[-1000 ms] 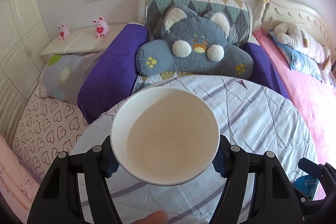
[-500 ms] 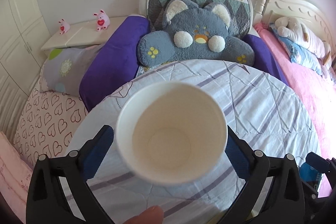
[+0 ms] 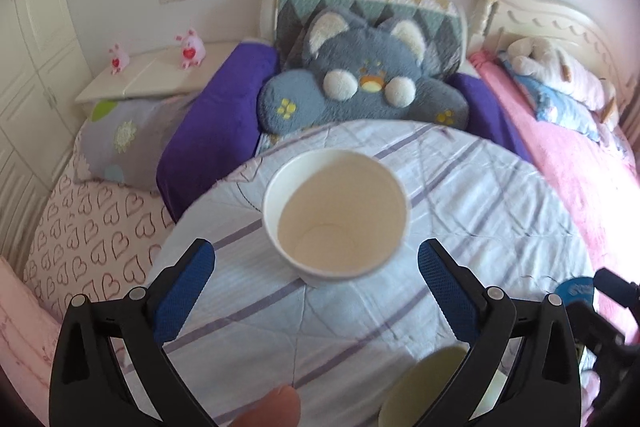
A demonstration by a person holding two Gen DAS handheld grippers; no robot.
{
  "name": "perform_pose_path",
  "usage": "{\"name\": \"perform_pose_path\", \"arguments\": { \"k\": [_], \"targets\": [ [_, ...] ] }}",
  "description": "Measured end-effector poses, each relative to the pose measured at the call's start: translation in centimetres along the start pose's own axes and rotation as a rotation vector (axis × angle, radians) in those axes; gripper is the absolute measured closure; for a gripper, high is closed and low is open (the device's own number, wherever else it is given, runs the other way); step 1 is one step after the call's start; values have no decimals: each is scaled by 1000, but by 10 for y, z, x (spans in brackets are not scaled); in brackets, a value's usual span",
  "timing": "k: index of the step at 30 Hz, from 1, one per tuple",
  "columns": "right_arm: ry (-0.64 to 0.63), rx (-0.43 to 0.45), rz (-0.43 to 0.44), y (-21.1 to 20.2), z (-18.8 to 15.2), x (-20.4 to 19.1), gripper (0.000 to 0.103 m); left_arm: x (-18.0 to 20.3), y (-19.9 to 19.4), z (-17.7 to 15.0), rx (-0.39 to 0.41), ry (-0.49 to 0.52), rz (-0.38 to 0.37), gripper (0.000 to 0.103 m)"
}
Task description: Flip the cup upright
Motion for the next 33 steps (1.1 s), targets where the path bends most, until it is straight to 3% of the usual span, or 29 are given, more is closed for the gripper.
{"name": "perform_pose_path", "arguments": {
  "k": [7,10,16,25,33],
  "targets": [
    [19,112,-27,-58,-8,-1,17,-3,-77,-8,145,71,52,0],
    [24,155,-35,-86,-23,-1,17,-6,-114,-26,176,69,31,0],
    [24,176,-82,-126,-65,2,17,-6,-168,-73,148,51,13,0],
    [24,171,-117,-159,-123,-1,17,-5,-201,-139,61,46,61,0],
    [22,188,-127,-182,-147,-2,17,-4,-229,-153,79,33,55,0]
  ]
}}
Point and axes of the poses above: each gripper's, at about its wrist camera, not at the fingertips, and y roughly the way its jaws point, x to its right, z to its top, the point moved 8 cm from there along y, roughly the way its jaws point
